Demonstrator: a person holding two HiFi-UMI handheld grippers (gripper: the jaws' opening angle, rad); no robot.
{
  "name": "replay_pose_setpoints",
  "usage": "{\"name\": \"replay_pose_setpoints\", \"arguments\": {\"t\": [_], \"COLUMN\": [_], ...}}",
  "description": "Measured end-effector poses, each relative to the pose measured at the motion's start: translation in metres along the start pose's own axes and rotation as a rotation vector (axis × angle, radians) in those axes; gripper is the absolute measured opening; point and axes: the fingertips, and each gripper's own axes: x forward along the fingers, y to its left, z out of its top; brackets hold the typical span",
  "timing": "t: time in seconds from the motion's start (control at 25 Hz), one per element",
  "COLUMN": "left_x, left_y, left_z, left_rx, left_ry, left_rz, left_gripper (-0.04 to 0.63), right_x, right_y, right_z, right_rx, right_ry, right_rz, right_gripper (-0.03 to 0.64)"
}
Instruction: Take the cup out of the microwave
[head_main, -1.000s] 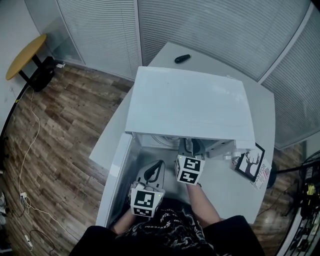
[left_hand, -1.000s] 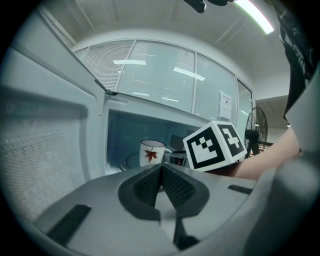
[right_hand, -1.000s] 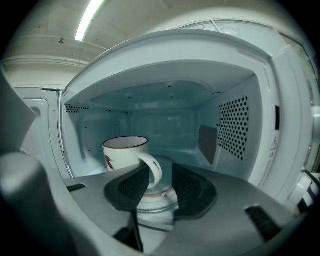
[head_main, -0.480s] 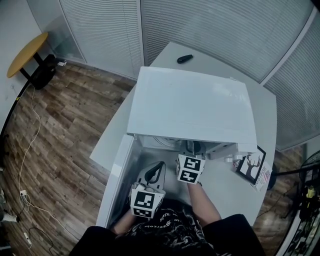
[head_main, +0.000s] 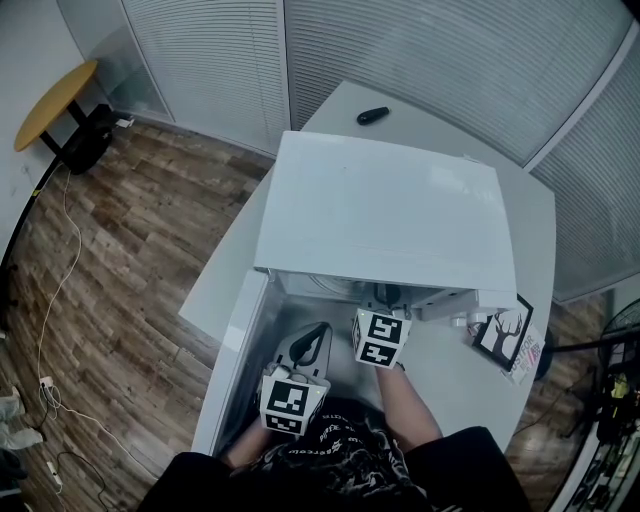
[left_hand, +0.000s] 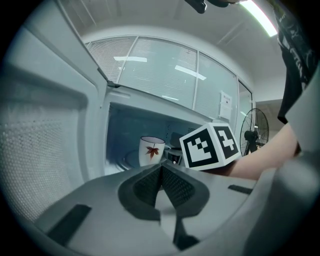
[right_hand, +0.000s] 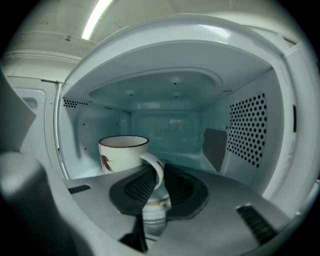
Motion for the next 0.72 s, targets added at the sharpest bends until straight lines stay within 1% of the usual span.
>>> {"name": "replay_pose_setpoints", "arguments": {"t": [0.36,0.52,0.72], "left_x": [0.0003,-0.0001,0.0012], "left_y": [0.0026,0.0028,0.0029], "left_z": [-0.0012,-0.0004,-0.0027], "left_rx": [0.001,0.004,0.005], "left_ry": [0.005,0.008,0.012], "left_rz": [0.012,0.011,0.013], "left_gripper": [0.006,0.006,0.006], "right_x": [0.0002,-0.0013,-0.003], "right_y": [-0.0056,-0.0074,-0.0073], "right_z": [-0.0009,0.0037,0.0043], "right_rx": [0.028,0.041,0.043], "right_ry": [0.004,-0.01,-0.019], "right_rz": [-0.01,-0.016,-0.004], "right_gripper": [0.046,0.044,0.041]}}
